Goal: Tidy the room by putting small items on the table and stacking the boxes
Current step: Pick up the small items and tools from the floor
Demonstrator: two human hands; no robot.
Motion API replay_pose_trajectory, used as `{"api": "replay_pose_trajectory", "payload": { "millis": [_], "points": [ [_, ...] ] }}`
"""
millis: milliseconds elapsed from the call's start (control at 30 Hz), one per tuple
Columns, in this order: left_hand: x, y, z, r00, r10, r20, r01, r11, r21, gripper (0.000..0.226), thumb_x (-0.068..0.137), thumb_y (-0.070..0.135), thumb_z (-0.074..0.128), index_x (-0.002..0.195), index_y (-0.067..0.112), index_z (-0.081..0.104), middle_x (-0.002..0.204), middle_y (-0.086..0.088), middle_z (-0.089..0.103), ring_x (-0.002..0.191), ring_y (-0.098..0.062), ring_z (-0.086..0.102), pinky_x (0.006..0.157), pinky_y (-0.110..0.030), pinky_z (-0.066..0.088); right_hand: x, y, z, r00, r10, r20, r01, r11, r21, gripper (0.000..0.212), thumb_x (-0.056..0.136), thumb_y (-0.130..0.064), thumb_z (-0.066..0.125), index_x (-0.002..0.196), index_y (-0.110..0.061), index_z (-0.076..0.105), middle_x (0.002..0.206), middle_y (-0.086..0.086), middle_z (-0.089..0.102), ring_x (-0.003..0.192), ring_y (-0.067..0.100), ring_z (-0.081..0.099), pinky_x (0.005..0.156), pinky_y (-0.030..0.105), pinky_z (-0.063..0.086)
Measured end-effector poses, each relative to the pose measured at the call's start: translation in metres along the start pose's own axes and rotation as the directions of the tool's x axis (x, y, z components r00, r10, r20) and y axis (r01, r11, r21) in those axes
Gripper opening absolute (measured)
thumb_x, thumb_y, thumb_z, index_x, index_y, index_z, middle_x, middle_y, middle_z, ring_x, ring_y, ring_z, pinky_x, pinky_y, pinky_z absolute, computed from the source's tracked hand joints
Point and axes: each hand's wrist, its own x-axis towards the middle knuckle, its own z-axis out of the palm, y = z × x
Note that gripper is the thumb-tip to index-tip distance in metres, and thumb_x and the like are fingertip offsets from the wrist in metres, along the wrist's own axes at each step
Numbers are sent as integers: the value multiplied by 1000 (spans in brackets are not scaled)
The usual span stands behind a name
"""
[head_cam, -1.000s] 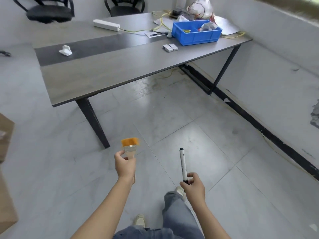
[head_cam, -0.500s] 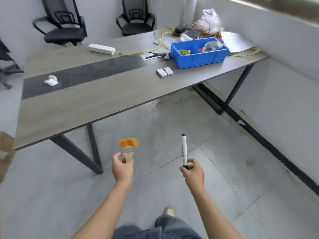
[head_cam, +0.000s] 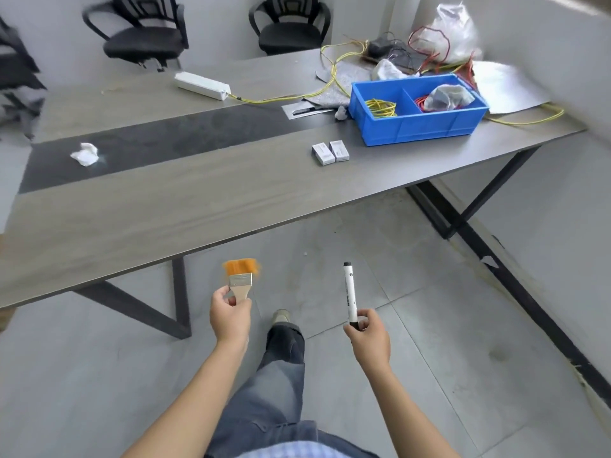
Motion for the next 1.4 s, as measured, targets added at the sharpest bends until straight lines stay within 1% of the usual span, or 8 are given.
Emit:
{"api": "replay_pose_trajectory", "payload": {
  "millis": [133, 267, 467, 667, 867, 1133, 1300, 1400],
  "points": [
    [50, 40, 56, 999, 32, 38, -31, 999, -30, 42, 79, -10, 55, 120, -1, 54, 106, -15, 63, 86, -21, 52, 75, -26, 37, 47, -32, -2, 999, -16, -38, 12, 995, -103, 15, 85, -12, 59, 95, -21, 52, 72, -8, 45, 57, 9, 43, 50, 23, 30],
    [108, 95, 99, 997, 53, 60, -49, 996, -71, 42, 79, -9, 56, 120, 1, 54, 96, -9, 59, 86, -23, 53, 74, -25, 36, 93, -82, 7, 998, -30, -61, 19, 986, -165, 15, 85, -13, 56, 94, -23, 51, 82, -6, 48, 60, 9, 44, 51, 25, 32],
    [189, 132, 113, 998, 56, -40, -59, 994, -89, 44, 78, -9, 54, 121, 3, 53, 94, -7, 57, 85, -23, 52, 76, -27, 39, 150, -166, 48, 972, -227, 56, 234, 933, -272, 22, 87, -13, 56, 109, -18, 54, 97, -7, 50, 78, 12, 49, 60, 23, 35],
    [221, 127, 105, 988, -46, -146, 45, 999, -15, 40, 78, -10, 52, 116, 1, 53, 101, -13, 60, 88, -28, 54, 72, -27, 36, 192, -197, 64, 948, -244, 206, 313, 835, -452, 27, 90, -16, 51, 117, -17, 53, 93, -8, 42, 81, 12, 43, 66, 26, 33],
    [237, 128, 108, 974, -17, -226, 54, 986, 160, 36, 79, -9, 52, 113, 1, 55, 104, -20, 64, 90, -36, 58, 72, -36, 42, 241, -235, 72, 939, -235, 251, 336, 785, -521, 29, 92, -16, 47, 121, -14, 49, 118, 1, 51, 104, 21, 54, 69, 26, 34],
    [235, 122, 133, 962, 60, -265, 60, 905, 421, 20, 78, 5, 54, 96, 11, 62, 90, -9, 68, 97, -35, 51, 71, -39, 45, 280, -264, 80, 928, -231, 293, 372, 630, -682, 9, 92, -8, 39, 99, -9, 45, 115, 8, 49, 105, 28, 53, 68, 28, 33],
    [227, 118, 134, 943, 83, -322, 64, 905, 420, 24, 77, 7, 62, 101, 7, 64, 89, -12, 64, 99, -36, 48, 75, -39, 40, 291, -272, 77, 888, -255, 382, 459, 533, -711, 9, 94, -12, 38, 90, -11, 30, 115, 10, 54, 104, 28, 58, 66, 27, 33],
    [222, 116, 133, 934, 71, -351, 64, 931, 359, 28, 79, 4, 62, 107, 4, 62, 97, -13, 63, 104, -36, 48, 80, -38, 38, 293, -271, 71, 868, -262, 422, 495, 536, -684, 15, 95, -20, 41, 90, -11, 30, 113, 11, 54, 101, 30, 58, 65, 28, 33]
  ]
}}
